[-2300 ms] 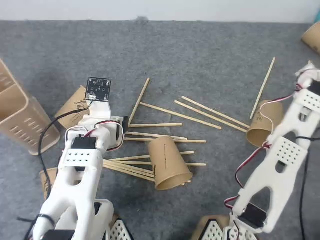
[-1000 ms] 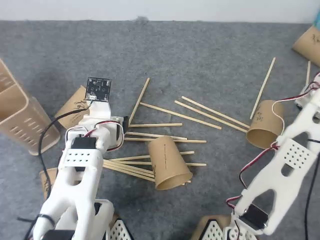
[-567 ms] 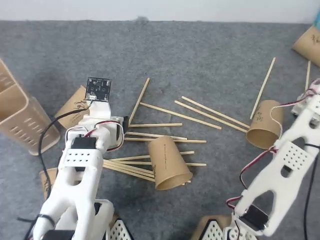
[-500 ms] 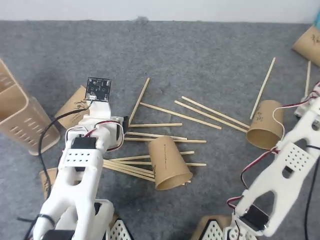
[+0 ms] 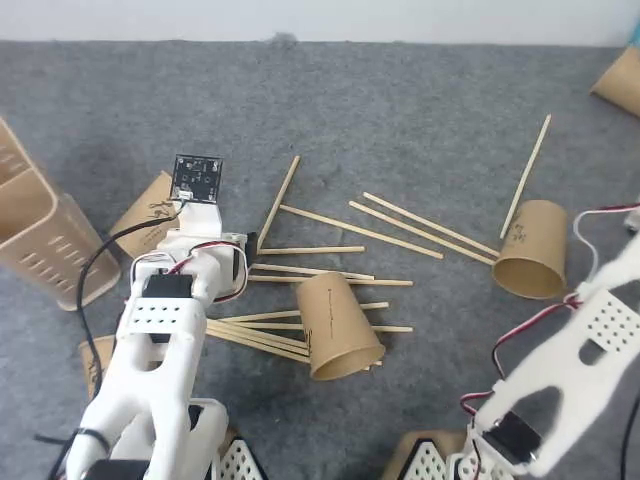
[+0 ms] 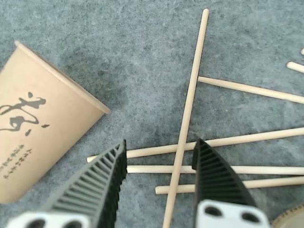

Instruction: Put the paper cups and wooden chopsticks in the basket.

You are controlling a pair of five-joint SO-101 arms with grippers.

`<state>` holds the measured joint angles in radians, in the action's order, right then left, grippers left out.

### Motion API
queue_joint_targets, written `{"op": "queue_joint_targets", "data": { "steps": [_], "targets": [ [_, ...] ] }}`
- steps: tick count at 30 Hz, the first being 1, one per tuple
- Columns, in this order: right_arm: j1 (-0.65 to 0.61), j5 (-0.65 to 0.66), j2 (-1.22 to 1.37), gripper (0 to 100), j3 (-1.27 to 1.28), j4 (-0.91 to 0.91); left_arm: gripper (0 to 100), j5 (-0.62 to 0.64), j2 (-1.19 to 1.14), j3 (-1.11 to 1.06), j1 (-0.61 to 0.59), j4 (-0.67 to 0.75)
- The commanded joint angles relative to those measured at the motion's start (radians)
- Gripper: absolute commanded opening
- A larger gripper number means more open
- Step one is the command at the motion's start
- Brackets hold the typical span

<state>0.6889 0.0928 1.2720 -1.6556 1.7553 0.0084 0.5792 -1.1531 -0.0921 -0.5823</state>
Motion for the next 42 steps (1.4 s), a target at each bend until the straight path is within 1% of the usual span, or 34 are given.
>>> {"op": "queue_joint_targets", "data": {
  "steps": [1,4,6,11,13,15,18,22,25,30,38,42],
  "targets": [
    [0.042,0.005,-0.114,0.7,-0.020,0.018,21,-0.015,-0.005,0.027,0.008,0.018],
    [0.054,0.000,-0.111,0.7,-0.021,-0.028,21,-0.015,-0.005,0.027,0.008,0.017],
    [0.058,-0.038,-0.093,0.7,-0.021,-0.091,21,-0.015,-0.005,0.027,0.008,0.017],
    [0.044,-0.064,0.033,0.7,-0.020,-0.406,21,-0.015,-0.005,0.025,0.008,0.017],
    [0.019,-0.064,0.084,0.7,-0.020,-0.496,21,-0.015,-0.003,0.021,0.008,0.017],
    [-0.001,-0.060,0.124,0.7,-0.020,-0.533,21,-0.015,-0.003,0.021,0.006,0.018],
    [-0.039,-0.055,0.160,0.7,-0.020,-0.541,21,-0.015,-0.003,0.021,0.006,0.020],
    [-0.081,0.003,0.174,0.7,-0.020,-0.524,21,-0.015,-0.003,0.021,0.006,0.020],
    [-0.116,0.103,0.177,0.7,-0.018,-0.458,21,-0.015,-0.003,0.021,0.006,0.020],
    [-0.188,0.272,0.171,0.7,-0.018,-0.294,21,-0.015,-0.003,0.021,0.008,0.021],
    [-0.257,0.301,0.070,0.7,-0.021,-0.082,21,-0.015,-0.003,0.021,0.008,0.021],
    [-0.295,0.376,0.001,0.8,-0.021,0.002,21,-0.015,-0.003,0.021,0.008,0.021]
  ]
}}
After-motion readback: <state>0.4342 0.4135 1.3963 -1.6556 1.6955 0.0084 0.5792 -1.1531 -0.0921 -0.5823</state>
